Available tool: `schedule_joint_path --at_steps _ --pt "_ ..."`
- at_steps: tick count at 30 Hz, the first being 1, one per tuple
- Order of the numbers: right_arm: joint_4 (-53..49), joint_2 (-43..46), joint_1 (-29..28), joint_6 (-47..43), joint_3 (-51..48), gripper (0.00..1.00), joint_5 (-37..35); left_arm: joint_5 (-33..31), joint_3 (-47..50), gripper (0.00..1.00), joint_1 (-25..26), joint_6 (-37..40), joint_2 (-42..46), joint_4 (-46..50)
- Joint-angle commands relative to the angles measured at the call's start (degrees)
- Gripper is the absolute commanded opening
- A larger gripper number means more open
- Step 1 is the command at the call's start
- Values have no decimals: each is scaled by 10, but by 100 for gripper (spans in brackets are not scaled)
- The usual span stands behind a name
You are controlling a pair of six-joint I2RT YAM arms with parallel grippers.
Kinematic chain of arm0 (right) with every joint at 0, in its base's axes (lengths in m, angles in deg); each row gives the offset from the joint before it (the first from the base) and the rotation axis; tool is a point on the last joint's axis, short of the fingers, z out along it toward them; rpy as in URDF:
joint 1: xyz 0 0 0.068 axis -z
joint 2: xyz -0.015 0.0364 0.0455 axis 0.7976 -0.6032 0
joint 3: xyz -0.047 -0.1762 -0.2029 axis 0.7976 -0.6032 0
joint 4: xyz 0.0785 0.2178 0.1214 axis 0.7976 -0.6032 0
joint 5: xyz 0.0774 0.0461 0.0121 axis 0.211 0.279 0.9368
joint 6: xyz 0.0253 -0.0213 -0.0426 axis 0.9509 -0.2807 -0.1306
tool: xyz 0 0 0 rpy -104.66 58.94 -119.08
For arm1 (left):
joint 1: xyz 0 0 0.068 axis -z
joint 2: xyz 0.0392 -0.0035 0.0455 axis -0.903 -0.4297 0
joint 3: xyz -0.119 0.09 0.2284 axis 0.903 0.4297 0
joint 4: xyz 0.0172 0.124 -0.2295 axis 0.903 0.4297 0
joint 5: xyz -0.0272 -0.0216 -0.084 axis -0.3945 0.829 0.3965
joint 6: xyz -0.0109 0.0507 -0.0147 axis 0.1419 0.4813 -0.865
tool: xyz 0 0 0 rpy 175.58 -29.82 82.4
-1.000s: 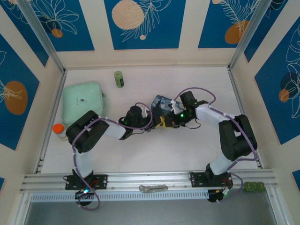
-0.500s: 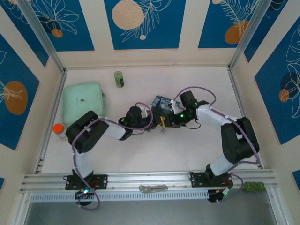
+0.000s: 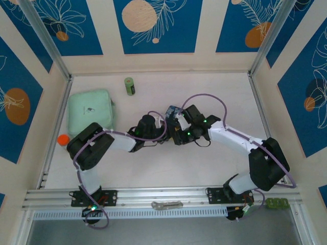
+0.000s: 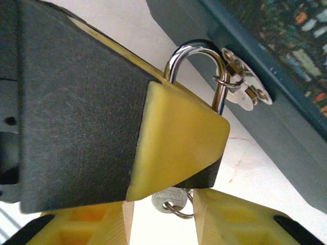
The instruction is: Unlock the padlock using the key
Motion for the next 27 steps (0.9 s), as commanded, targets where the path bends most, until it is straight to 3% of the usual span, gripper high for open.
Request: schedule_joint_path --at_steps 1,5,13,18,20,24,27 --pt "-1 -3 -24 -6 16 36 -139 43 -24 0 16 -9 28 -37" --pt "-2 -12 -60 -8 16 35 -215 42 -23 0 16 -21 25 -46" --pt "14 -39 -102 5 30 29 -281 39 -21 0 16 -51 17 -69" --pt "7 -51 -111 9 40 14 -304 34 -14 0 17 -54 17 -73" --pt "10 -50 -109 12 37 0 -294 34 -13 0 16 -55 18 -75" --pt "30 -34 -84 26 26 0 -225 42 -6 0 17 -53 17 -87" --pt "62 -12 -27 35 9 0 -92 52 5 0 16 -47 16 -106"
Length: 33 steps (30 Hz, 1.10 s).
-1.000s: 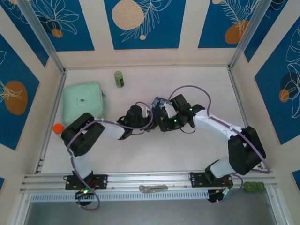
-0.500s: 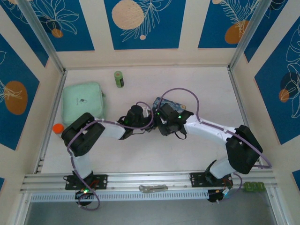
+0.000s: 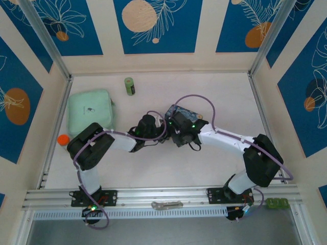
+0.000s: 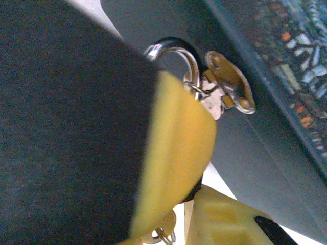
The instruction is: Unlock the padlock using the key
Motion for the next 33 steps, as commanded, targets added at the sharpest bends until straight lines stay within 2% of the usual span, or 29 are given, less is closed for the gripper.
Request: schedule_joint_path --at_steps 1,5,10,13,19,22,23,25,27,28,31,33 --pt "77 26 69 17 -18 0 152 85 9 0 13 4 17 -90" --pt "120 23 173 29 -37 0 388 114 20 0 13 19 11 -136" --pt "126 -19 228 28 -30 0 533 159 7 0 14 14 -23 -212" --pt "138 -40 247 35 -34 0 575 166 6 0 14 11 -35 -234" --pt "143 -38 273 40 -40 0 585 162 21 0 13 34 -28 -215" --pt "126 -27 275 34 -36 0 565 154 22 0 12 35 -34 -207" --pt "116 -22 275 32 -33 3 555 148 23 0 11 34 -38 -206" --pt "100 -8 272 28 -31 19 537 135 25 0 10 33 -42 -200" --pt "92 13 272 29 -36 40 520 120 29 0 8 34 -45 -194" --pt "88 24 271 31 -40 46 513 111 30 0 6 34 -45 -187" --pt "78 56 273 42 -49 56 492 83 32 0 5 41 -48 -163" --pt "77 73 273 50 -55 58 478 68 32 0 5 43 -53 -148"
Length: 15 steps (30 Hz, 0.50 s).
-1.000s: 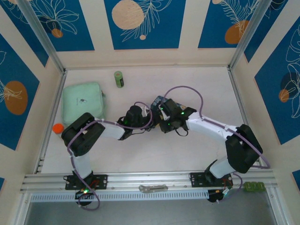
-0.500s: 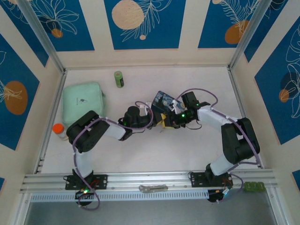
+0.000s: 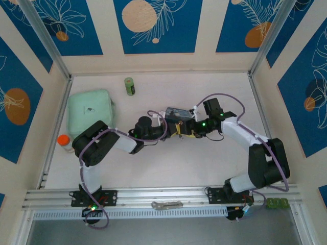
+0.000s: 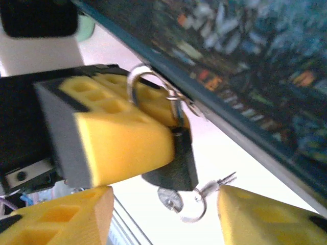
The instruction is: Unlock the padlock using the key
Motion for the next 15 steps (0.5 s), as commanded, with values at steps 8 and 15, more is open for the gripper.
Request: schedule_joint_path --at_steps 8,15 --pt "23 58 -1 34 -12 59 -102 -25 24 9 16 34 -42 55" --pt "7 86 -47 32 -6 58 -204 -40 46 60 15 38 -28 63"
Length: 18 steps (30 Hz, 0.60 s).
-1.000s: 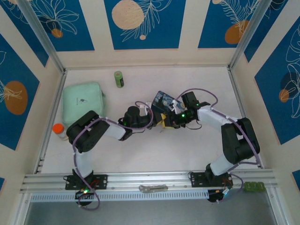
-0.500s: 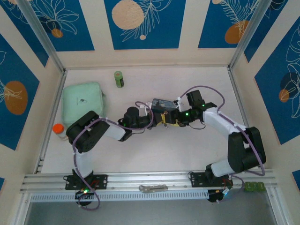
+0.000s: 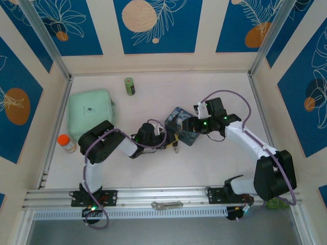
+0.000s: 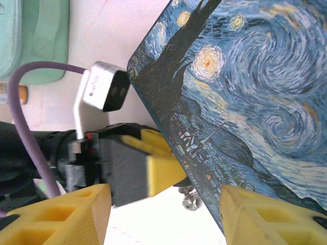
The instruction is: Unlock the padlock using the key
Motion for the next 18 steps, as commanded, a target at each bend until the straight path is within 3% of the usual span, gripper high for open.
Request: schedule_joint_path --at_steps 1,9,18 --pt "-15 26 -29 4 -1 58 -71 -19 22 65 3 11 18 15" --pt "-55 37 -133 22 24 57 -205 -66 94 86 -30 30 129 62" --pt "-127 -59 -275 108 66 48 -362 -107 94 94 -105 94 236 210"
